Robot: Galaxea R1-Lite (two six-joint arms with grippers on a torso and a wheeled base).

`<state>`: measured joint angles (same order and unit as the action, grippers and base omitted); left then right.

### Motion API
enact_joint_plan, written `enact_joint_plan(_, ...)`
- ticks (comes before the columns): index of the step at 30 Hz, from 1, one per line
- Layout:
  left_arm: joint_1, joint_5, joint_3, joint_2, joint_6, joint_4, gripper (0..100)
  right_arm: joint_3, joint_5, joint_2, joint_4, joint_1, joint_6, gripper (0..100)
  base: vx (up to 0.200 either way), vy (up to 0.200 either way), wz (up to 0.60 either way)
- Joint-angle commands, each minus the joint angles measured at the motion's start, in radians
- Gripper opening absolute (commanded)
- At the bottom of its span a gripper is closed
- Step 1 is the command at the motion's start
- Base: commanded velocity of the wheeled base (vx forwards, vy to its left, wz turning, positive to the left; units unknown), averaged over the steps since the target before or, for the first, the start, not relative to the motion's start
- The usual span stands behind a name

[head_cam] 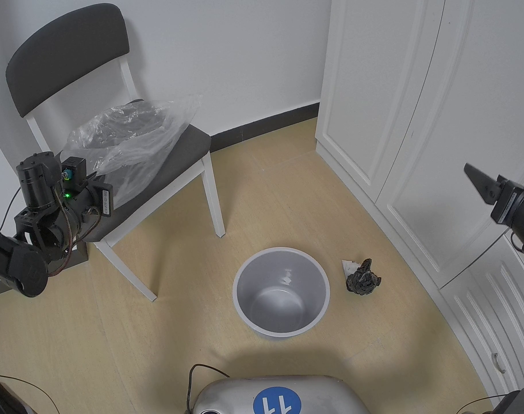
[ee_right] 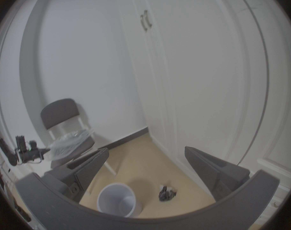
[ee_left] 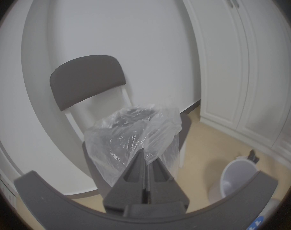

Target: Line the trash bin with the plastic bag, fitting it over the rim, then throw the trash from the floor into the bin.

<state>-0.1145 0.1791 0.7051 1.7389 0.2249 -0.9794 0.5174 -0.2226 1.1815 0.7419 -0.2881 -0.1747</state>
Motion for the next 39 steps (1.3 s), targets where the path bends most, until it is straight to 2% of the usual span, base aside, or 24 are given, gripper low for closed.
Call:
enact_joint_plan(1,-0.108,-0.001,-0.069,-0.139,-0.067,0.001,0,0.061,0.002,0.052,-0.101,-0.111,0.004,100,0.000,0.000,0.00)
enact_joint_plan(5,-0.162,0.008,-0.115,-0.188,-0.108,-0.002,0,0.073,0.005,0.061,-0.122,-0.134,-0.012,100,0.000,0.000,0.00)
enact_joint_plan(9,-0.232,0.014,-0.165,-0.257,-0.170,-0.005,0,0.099,0.038,0.119,-0.076,-0.155,-0.123,100,0.000,0.000,0.00)
enact_joint_plan(12,-0.258,0.042,-0.165,-0.260,-0.174,-0.005,0,0.087,0.034,0.135,-0.044,-0.152,-0.137,100,0.000,0.000,0.00)
enact_joint_plan(14,-0.267,0.077,-0.180,-0.256,-0.177,-0.009,0,0.072,0.008,0.165,-0.042,-0.109,-0.049,100,0.000,0.000,0.00)
enact_joint_plan(15,-0.269,0.079,-0.182,-0.256,-0.177,-0.009,0,0.070,0.005,0.167,-0.042,-0.106,-0.040,100,0.000,0.000,0.00)
enact_joint_plan(17,-0.269,0.075,-0.211,-0.256,-0.205,-0.012,0,0.027,-0.057,0.179,-0.030,-0.040,0.113,100,0.000,0.000,0.00)
enact_joint_plan(19,-0.274,0.074,-0.203,-0.251,-0.217,-0.012,0,0.006,-0.077,0.176,-0.030,0.009,0.167,100,0.000,0.000,0.00)
enact_joint_plan(21,-0.281,0.071,-0.197,-0.246,-0.219,-0.012,0,0.021,-0.081,0.171,-0.032,0.055,0.167,100,0.000,0.000,0.00)
enact_joint_plan(25,-0.315,0.072,-0.187,-0.245,-0.223,-0.012,0,0.049,-0.081,0.178,-0.045,0.056,0.130,100,0.000,0.000,0.00)
enact_joint_plan(30,-0.338,0.072,-0.185,-0.257,-0.223,-0.012,0,0.042,-0.083,0.193,-0.049,0.063,0.136,100,0.000,0.000,0.00)
enact_joint_plan(32,-0.338,0.072,-0.184,-0.260,-0.225,-0.012,0,0.038,-0.097,0.198,-0.065,0.104,0.165,100,0.000,0.000,0.00)
enact_joint_plan(34,-0.338,0.072,-0.184,-0.260,-0.225,-0.012,0,0.038,-0.097,0.198,-0.065,0.104,0.165,100,0.000,0.000,0.00)
enact_joint_plan(35,-0.338,0.072,-0.182,-0.259,-0.225,-0.012,0,0.019,-0.110,0.191,-0.072,0.152,0.207,100,0.000,0.000,0.00)
enact_joint_plan(39,-0.343,0.072,-0.179,-0.260,-0.225,-0.012,0,-0.063,-0.133,0.159,-0.061,0.193,0.313,100,0.000,0.000,0.00)
